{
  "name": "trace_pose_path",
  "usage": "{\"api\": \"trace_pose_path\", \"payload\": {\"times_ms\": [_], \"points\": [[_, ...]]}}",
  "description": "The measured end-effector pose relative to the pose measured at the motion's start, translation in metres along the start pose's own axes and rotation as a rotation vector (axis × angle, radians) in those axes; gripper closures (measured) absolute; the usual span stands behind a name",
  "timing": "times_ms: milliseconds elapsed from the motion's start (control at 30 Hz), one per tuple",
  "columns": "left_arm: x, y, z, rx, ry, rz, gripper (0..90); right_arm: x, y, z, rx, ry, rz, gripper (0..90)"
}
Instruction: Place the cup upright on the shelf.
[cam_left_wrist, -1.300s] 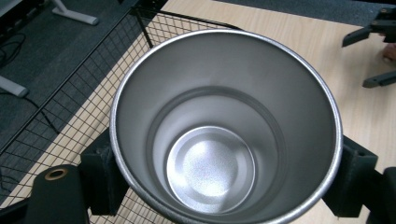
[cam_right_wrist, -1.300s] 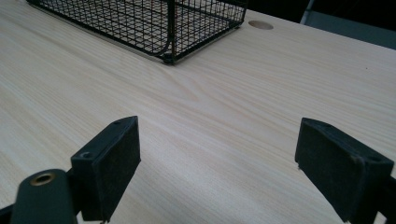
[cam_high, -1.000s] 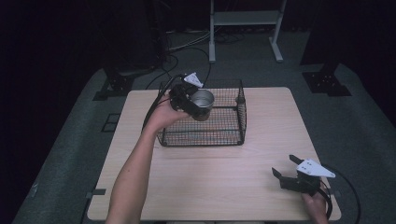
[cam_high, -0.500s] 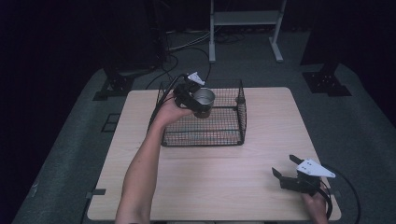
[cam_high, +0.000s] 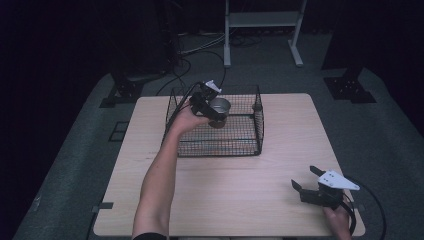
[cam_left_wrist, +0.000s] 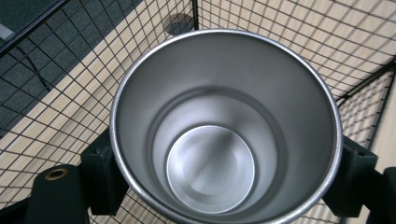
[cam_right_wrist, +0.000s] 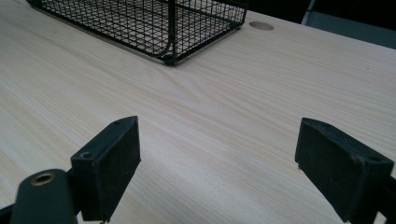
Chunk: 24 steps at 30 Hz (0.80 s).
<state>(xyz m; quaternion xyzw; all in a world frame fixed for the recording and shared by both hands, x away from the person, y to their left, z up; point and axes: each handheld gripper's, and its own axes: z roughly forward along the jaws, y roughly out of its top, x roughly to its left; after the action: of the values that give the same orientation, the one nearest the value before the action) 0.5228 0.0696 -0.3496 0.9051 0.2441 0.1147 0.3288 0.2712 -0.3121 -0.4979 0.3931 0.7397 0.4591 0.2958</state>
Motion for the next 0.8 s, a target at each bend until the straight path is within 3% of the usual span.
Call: {"api": "trace_pose_path", "payload": {"times_ms": [233,433,700,733,800], "points": [[0.004,-0.005,0.018,0.049,-0.016,-0.013,17.8,-0.001,0.000,0.000,-0.005,0.003,0.003,13.4],[-0.004,-0.004,0.036,0.072,-0.035,0.028,17.8,-0.001,0.000,0.000,-0.005,0.002,0.006,13.4],[0.000,-0.014,0.059,0.129,-0.056,-0.017,17.8,0.000,0.000,0.000,-0.004,0.007,0.002,13.4],[0.001,-0.015,0.063,0.153,-0.054,-0.013,17.9,-0.001,0.000,0.000,-0.005,0.007,0.002,13.4],[0.002,-0.016,0.066,0.158,-0.051,-0.016,17.8,-0.001,0.000,0.000,-0.005,0.007,0.001,13.4]]}}
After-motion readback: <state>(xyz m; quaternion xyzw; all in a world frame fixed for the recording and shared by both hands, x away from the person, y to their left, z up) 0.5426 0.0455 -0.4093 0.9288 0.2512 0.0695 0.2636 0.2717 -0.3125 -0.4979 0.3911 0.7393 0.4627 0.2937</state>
